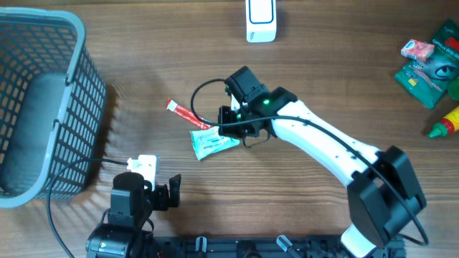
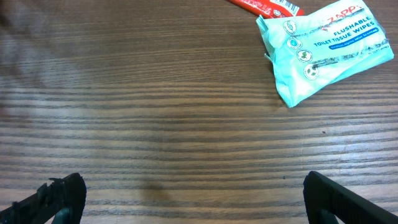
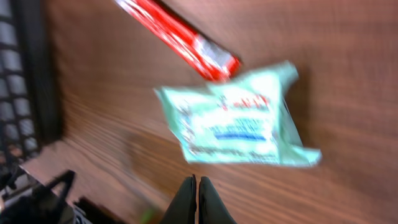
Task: Scan the item barcode
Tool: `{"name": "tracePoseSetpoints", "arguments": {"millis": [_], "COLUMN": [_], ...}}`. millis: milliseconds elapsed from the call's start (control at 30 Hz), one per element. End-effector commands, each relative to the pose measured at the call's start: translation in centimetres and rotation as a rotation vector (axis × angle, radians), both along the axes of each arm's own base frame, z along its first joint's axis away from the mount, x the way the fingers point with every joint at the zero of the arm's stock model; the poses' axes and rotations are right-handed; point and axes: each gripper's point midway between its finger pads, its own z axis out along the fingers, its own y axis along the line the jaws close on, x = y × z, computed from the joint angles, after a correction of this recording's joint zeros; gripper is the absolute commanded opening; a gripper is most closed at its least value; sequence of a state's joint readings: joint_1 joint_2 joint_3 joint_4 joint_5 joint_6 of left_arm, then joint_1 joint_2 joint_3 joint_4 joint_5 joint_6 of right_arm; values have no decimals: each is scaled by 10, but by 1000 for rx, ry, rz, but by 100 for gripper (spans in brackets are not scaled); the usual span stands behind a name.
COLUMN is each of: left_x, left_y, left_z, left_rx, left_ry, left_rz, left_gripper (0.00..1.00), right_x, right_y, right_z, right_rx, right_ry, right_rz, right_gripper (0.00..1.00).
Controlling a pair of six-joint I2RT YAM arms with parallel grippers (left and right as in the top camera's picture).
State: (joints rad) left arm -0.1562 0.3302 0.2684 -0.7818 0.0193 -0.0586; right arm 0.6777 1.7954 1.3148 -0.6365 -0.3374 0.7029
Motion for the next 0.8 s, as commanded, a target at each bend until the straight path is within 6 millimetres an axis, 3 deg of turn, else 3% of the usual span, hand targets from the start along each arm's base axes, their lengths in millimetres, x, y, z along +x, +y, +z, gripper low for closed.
{"name": "tracePoseSetpoints", "arguments": {"millis": [0, 233, 333, 433, 633, 767], "left_x": [0, 0, 0, 0, 0, 0], "left_y": [1, 1, 1, 1, 1, 1], "left_z": [0, 0, 0, 0, 0, 0], "left_rx": [5, 5, 5, 5, 5, 5], "left_ry": [-3, -3, -3, -3, -3, -3], "left_rz": [3, 3, 3, 3, 3, 3], "left_gripper": [100, 100, 100, 100, 100, 100], "right_x": [10, -8, -13, -13, 0, 1], "right_y": [-2, -4, -7, -3, 8, 16], "right_z": [-27, -103, -116, -101, -32, -10], "right_rx": [-71, -155, -180, -147, -49, -17], "right_ry": [-14, 164, 195, 201, 67, 0], "right_rz": [-13, -7, -6, 9, 29, 46], "right_gripper": [5, 5, 4, 4, 4, 4]}}
